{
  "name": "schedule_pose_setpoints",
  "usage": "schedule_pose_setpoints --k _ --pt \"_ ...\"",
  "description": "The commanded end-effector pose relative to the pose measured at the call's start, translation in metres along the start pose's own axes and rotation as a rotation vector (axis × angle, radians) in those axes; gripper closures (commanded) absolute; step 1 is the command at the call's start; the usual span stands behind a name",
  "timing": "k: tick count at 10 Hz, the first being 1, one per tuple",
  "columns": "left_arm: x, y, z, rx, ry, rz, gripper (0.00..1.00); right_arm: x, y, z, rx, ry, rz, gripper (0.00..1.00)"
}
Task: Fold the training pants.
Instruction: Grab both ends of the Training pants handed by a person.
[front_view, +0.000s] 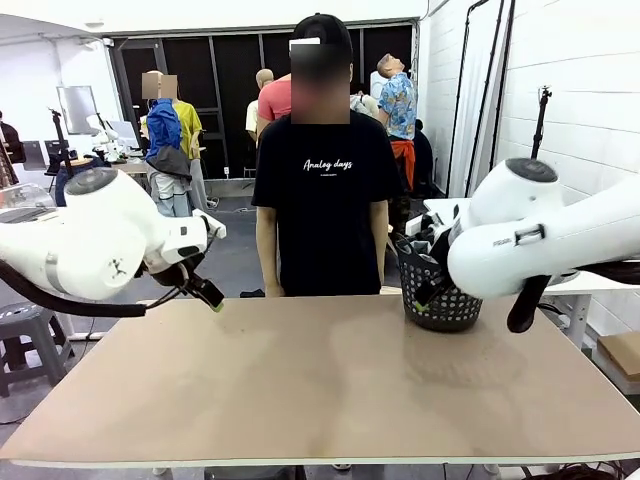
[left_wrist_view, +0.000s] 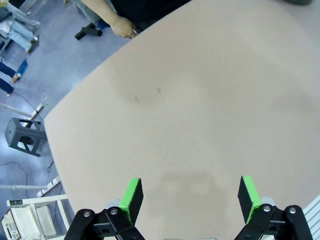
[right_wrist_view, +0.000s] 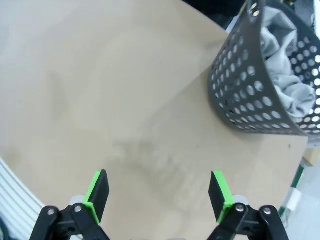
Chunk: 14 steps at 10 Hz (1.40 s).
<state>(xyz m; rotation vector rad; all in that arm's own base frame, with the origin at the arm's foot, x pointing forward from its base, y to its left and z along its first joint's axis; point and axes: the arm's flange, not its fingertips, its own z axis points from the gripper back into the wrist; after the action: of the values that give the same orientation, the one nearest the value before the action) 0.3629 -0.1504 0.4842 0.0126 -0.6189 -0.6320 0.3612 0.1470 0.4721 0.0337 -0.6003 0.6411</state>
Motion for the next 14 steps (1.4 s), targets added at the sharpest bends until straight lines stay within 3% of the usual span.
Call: schedule_pose_setpoints --k 1,6,8,9,10,14 --pt "0.004 -0.016 0.035 -0.001 -0.009 0.003 0.00 -0.003 0.000 0.032 0.006 -0.032 0.009 0.00" --pt "0.001 -0.038 0.079 0.075 -0.041 -0.037 0.00 -0.002 0.009 0.074 -0.034 -0.114 0.047 0.00" --pt "-0.006 -0.046 0.086 0.094 -0.047 -0.013 0.00 0.001 0.013 0.074 -0.045 -0.109 0.038 0.00" --pt "-0.007 -0.048 0.086 0.168 -0.051 0.037 0.00 0.002 0.013 0.072 -0.054 -0.105 0.022 0.00" --pt "0.008 -0.038 0.086 0.049 -0.058 -0.048 0.00 0.007 0.008 0.079 -0.036 -0.118 0.028 0.00" --pt "0.008 -0.038 0.086 0.049 -0.058 -0.048 0.00 0.007 0.008 0.079 -0.036 -0.118 0.028 0.00"
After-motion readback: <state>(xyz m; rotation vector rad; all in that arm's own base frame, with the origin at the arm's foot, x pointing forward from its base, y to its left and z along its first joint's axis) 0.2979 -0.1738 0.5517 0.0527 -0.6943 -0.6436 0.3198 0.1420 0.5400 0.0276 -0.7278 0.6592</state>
